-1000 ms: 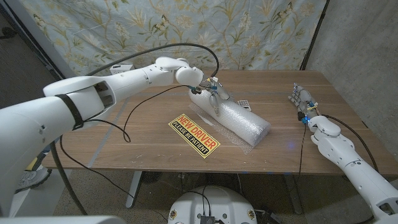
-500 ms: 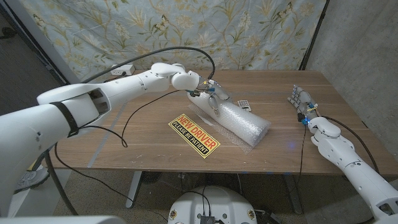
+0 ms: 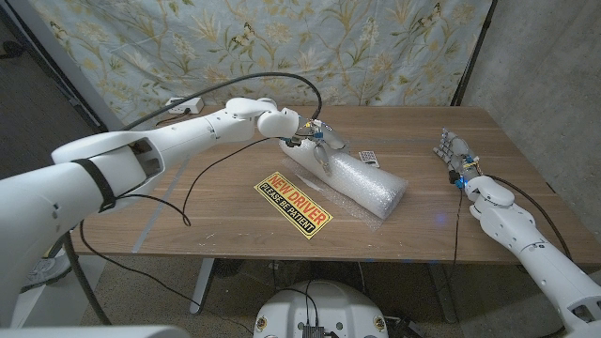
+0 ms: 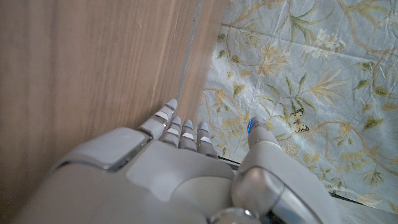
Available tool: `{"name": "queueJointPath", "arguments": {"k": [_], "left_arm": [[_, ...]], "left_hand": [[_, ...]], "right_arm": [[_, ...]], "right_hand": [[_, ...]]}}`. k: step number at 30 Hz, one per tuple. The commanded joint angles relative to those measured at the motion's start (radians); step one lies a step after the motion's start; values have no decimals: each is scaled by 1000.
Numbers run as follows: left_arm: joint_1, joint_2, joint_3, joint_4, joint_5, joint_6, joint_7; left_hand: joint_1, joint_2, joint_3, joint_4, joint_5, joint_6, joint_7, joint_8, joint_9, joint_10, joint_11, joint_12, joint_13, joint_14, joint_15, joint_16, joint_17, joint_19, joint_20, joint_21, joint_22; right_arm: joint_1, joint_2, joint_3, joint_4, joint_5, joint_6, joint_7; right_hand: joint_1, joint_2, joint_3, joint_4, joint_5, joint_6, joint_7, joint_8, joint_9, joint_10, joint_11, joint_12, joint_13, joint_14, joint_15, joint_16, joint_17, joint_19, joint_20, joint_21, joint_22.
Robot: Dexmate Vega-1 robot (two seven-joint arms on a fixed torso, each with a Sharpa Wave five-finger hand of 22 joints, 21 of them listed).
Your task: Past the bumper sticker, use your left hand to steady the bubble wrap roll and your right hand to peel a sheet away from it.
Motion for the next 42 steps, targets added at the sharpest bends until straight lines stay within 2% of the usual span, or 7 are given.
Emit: {"name": "queueJointPath", "arguments": {"k": [1, 17, 22, 31, 42], "left_arm": [[-7, -14, -20, 23, -44, 16, -24], [-23, -49, -42, 109, -172, 23, -103], [-36, -61, -43, 128, -206, 41, -147], [-52, -52, -42, 102, -205, 60, -165], [-52, -20, -76, 53, -230, 111, -178]], "left_hand": [[20, 24, -7, -2, 6, 31, -15, 10, 6, 21, -8, 11, 21, 11, -2, 7, 6, 10, 2, 7, 4], [29, 29, -16, 0, 7, 29, -9, 9, 12, 13, -5, 14, 31, 3, 0, 11, 18, 7, 1, 6, 4], [29, 32, -21, 3, 7, 25, -3, 7, 14, 4, 3, 13, 35, -10, 8, 9, 23, -5, 2, 2, 5], [29, 35, -27, 6, 8, 28, 1, 8, 17, 3, 6, 16, 41, -10, 10, 13, 29, -6, 3, 2, 5], [31, 36, -35, 6, 8, 39, 1, 12, 22, 17, 5, 27, 49, -2, 10, 20, 36, -7, 3, 2, 5]], "right_arm": [[16, -7, -12, 2, -4, -20, 3], [15, -18, -17, -16, -8, -46, -15], [10, -20, -15, -26, -8, -51, -22], [1, -21, -12, -39, -8, -56, -28], [16, -24, -24, -40, -9, -80, -17]], "right_hand": [[-1, 4, 3, -2, 5, -4, 2, 7, 4, -4, 3, 6, 4, -2, 1, 4, 4, 0, -5, 7, 2], [-1, 4, 4, -3, 6, -4, 1, 8, 4, -5, 2, 6, 4, -2, 0, 5, 3, -1, -5, 8, 2], [-1, 4, 4, -3, 6, -4, 1, 8, 4, -5, 2, 6, 4, -3, -1, 4, 3, -1, -5, 8, 2], [0, 5, 5, -3, 6, -5, 1, 8, 4, -6, 2, 7, 4, -4, -2, 4, 3, -2, -4, 7, 2], [0, 5, 5, -4, 6, -7, 2, 8, 4, -9, 2, 6, 4, -5, -1, 4, 3, -2, -3, 7, 2]]}}
